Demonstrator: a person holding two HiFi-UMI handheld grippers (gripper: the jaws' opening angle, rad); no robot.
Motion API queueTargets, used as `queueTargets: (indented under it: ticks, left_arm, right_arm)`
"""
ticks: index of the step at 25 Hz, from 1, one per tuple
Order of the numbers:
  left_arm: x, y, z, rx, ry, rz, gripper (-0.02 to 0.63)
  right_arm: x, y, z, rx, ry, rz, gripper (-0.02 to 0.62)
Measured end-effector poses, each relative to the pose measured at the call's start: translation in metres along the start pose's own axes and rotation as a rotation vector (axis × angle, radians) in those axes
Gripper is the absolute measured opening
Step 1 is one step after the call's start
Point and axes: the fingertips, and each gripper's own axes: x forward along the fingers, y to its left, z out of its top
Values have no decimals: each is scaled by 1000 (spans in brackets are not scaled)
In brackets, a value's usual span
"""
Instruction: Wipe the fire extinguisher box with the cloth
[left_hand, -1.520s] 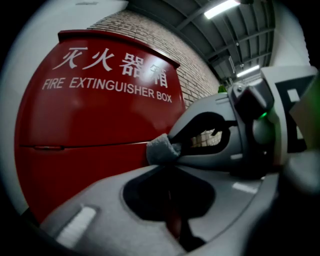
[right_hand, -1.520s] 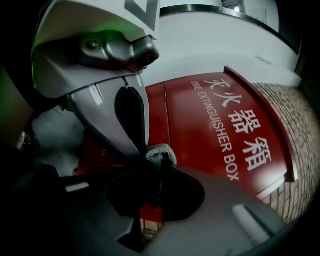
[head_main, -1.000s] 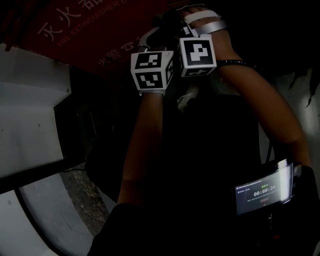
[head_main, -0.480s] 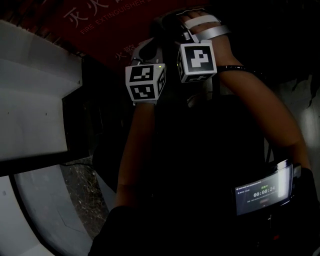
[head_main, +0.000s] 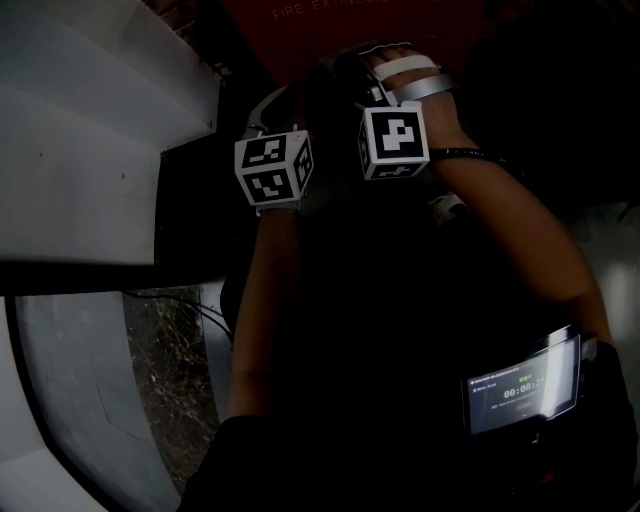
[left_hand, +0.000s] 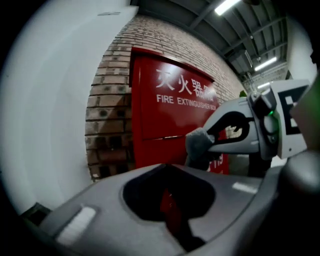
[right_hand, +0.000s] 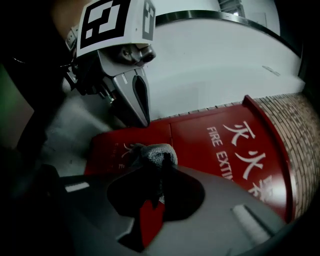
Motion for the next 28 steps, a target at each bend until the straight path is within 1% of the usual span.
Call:
queueTargets:
  ticks: [2,5,7,9,13,17,19,24,28]
  left_arm:
    - [-5,19,-11,-24,8,33,0]
    - [-5,39,-28,-107,18,87,0]
    - [-8,50,-37,-161,19,111,0]
    - [-9,57,-40,-188,14,122,0]
    - [-5,50,-33,-163,-7,102,0]
    - [1,39,-28,-94,-15,64,0]
    - [6,33,-27,-94,-28,40,0]
    - [19,10,-30,-124,-38,-4,0]
    - [28,-18,-24,-104,-56,-36,0]
  right_arm:
    - [13,8,18,-14,-23,25,34]
    - [31,16,36,-31,-38,35,34]
    - [42,23,44,-20,-33,44,34]
    - [52,32,49,-6,-30,51,35]
    - [61,38,51,-3,-31,33,35]
    - [66,39,53,-11,-48,28,35]
    - [65,42,49,-14,-51,38,34]
    - [57,45,27,-4,-30,40,34]
    - [48,46,4,1,-8,46,35]
